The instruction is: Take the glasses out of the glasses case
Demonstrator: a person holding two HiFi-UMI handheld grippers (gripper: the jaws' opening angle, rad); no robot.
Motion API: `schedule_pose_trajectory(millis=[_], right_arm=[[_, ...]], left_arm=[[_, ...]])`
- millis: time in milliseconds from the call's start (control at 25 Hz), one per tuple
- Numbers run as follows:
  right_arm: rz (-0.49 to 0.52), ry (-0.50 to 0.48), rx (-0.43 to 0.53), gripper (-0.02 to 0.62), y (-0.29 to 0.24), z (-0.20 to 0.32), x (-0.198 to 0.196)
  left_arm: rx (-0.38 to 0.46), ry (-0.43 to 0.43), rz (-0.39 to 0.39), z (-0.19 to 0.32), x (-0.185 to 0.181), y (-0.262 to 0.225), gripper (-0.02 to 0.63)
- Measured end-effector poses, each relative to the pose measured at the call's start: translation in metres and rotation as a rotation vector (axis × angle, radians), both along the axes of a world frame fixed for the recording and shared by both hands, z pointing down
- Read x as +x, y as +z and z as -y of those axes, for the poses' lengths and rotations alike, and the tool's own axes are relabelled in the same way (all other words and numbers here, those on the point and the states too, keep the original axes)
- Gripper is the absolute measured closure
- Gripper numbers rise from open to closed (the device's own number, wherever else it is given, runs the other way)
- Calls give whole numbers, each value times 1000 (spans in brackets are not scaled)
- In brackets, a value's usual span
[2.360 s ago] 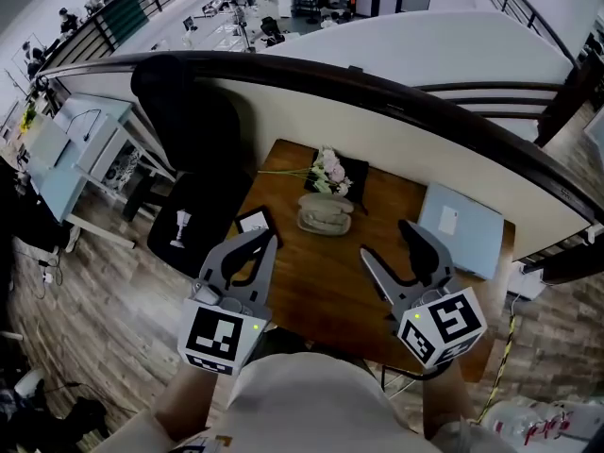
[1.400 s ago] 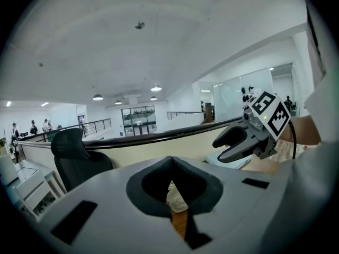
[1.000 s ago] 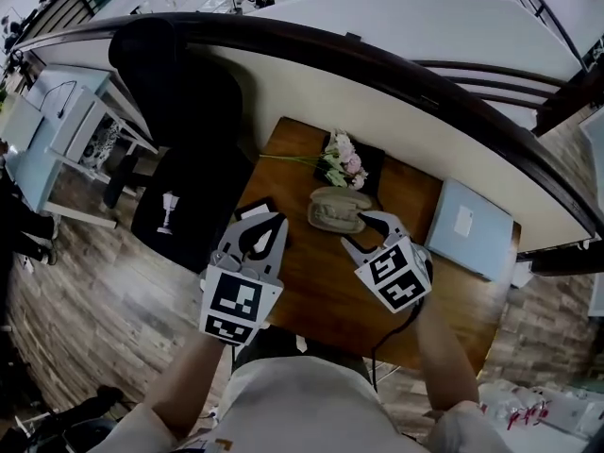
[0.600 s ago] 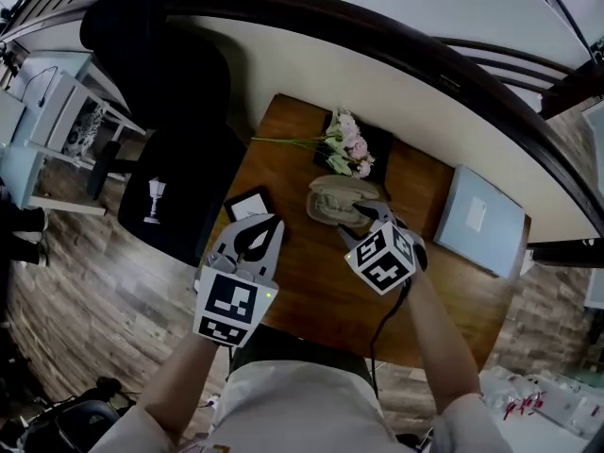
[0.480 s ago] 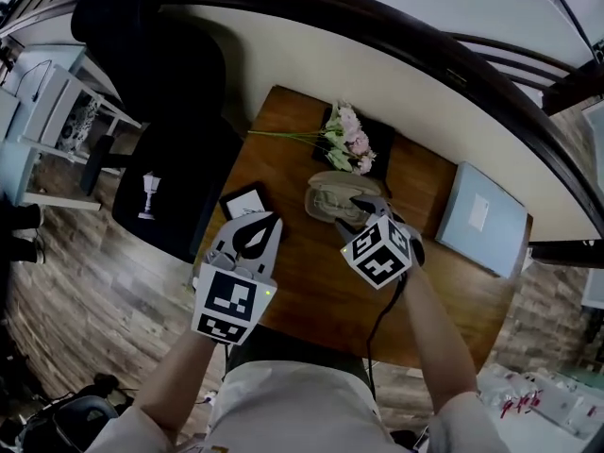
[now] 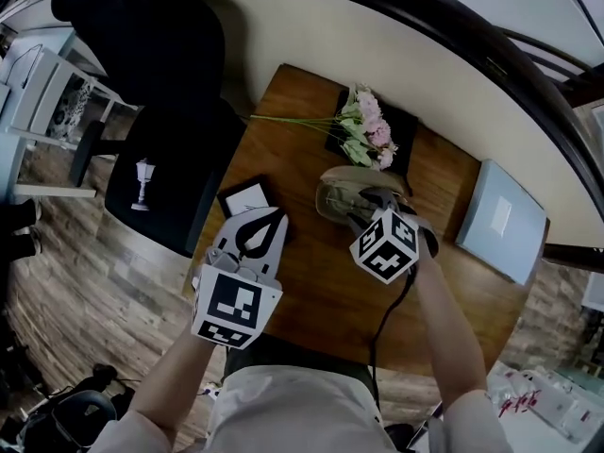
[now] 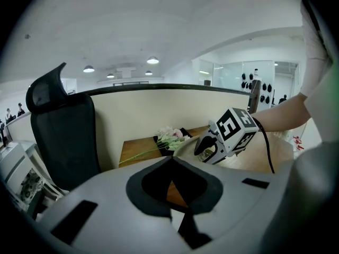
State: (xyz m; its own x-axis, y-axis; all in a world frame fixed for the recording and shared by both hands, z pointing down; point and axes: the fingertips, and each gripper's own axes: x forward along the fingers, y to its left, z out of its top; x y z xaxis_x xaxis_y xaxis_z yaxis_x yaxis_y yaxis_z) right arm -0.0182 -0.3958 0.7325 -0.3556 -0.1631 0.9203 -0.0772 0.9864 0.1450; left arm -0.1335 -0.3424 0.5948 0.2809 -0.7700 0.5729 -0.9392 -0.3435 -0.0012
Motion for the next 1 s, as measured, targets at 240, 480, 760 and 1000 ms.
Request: schedule_pose_trajectory(millis=[240,480,760,1000], right_arm=[[-102,-46,37,450,17,3,4],[-75,-45,43,508,20,0,2],[-46,5,121,580,0,9,-2],[31,88,179,580,-54,10,5]], left_arm=[[-30,8,-15,-7,-4,20,603],[-17,19,-40,-7,2,20,603],[-12,45,-28,-7,10,9,604],[13,39,-21,-14,13,-29,603]])
